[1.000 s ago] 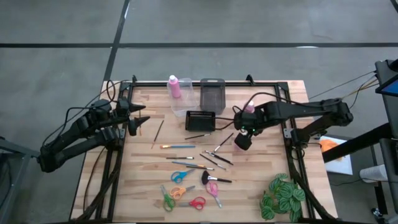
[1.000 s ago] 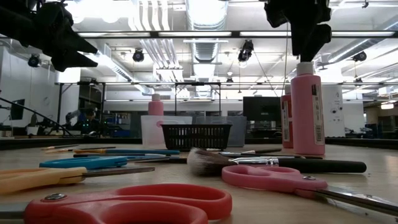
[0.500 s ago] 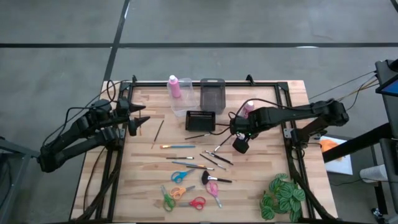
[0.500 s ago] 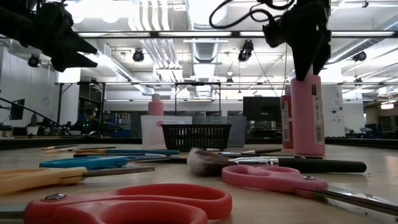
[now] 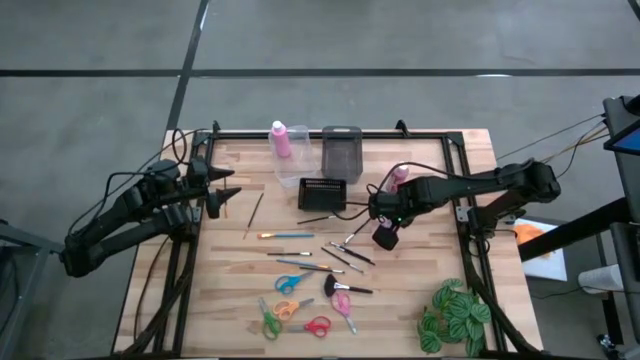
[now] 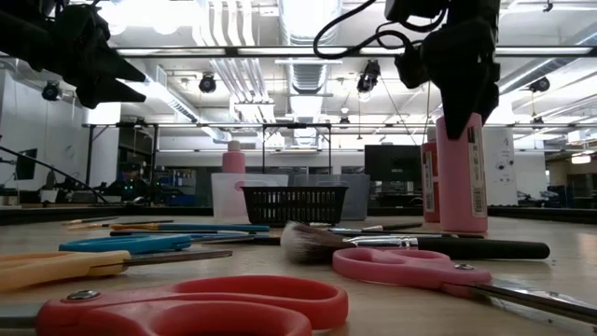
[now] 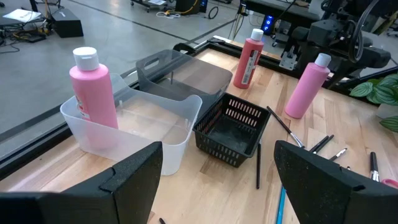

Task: Pick & Place Paint Supplies
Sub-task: Put the pink paint bottle into the transparent bin

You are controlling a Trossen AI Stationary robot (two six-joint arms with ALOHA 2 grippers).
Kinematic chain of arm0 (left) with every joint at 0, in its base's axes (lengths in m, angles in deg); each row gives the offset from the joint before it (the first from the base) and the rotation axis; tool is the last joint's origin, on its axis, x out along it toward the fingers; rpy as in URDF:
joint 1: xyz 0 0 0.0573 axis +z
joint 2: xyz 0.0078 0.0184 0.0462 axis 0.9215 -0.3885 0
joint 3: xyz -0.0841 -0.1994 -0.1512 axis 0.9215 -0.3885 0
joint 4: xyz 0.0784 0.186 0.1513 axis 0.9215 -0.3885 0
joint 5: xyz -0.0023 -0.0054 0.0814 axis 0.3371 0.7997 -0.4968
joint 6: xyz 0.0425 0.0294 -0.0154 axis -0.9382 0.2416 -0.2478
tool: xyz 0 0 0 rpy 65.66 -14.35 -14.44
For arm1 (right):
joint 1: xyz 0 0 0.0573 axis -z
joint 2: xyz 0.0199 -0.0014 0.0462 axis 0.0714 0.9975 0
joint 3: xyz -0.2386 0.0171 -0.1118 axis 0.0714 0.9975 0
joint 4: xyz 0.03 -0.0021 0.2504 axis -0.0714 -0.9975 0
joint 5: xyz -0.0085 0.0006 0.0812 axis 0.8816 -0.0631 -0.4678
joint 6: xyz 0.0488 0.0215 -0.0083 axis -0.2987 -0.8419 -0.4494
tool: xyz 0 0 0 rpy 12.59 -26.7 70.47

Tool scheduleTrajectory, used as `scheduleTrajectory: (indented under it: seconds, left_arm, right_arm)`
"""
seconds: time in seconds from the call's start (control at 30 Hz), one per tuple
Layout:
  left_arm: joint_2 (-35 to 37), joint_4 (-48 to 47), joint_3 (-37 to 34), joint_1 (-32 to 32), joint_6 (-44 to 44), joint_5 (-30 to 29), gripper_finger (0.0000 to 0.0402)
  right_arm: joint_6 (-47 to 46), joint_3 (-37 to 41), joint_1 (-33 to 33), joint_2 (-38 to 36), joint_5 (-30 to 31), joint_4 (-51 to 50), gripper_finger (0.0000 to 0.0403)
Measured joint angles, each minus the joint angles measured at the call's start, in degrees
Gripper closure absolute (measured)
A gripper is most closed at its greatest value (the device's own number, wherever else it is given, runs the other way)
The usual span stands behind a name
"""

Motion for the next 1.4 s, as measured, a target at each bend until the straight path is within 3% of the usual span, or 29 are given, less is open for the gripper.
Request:
scheduleTrajectory:
  seconds: [0.27, 0.43, 1.03, 1.4]
  left_arm:
    - [0.00, 0.00, 0.00, 0.00, 0.00, -0.01, 0.0091]
    - [0.00, 0.00, 0.00, 0.00, 0.00, -0.02, 0.0091]
    - [0.00, 0.00, 0.00, 0.00, 0.00, 0.00, 0.0091]
    - [-0.02, 0.00, 0.00, 0.00, 0.00, 0.00, 0.0091]
  right_arm:
    - [-0.20, 1.02, 0.00, -0.02, -0.15, -0.53, 0.0162]
    - [-0.20, 0.93, 0.02, -0.04, -0.04, -0.75, 0.0191]
    - [1.63, -3.81, 0.31, -2.81, 0.29, -3.13, 0.0196]
    - [21.48, -15.66, 8.37, -4.13, 4.84, -8.67, 0.0197]
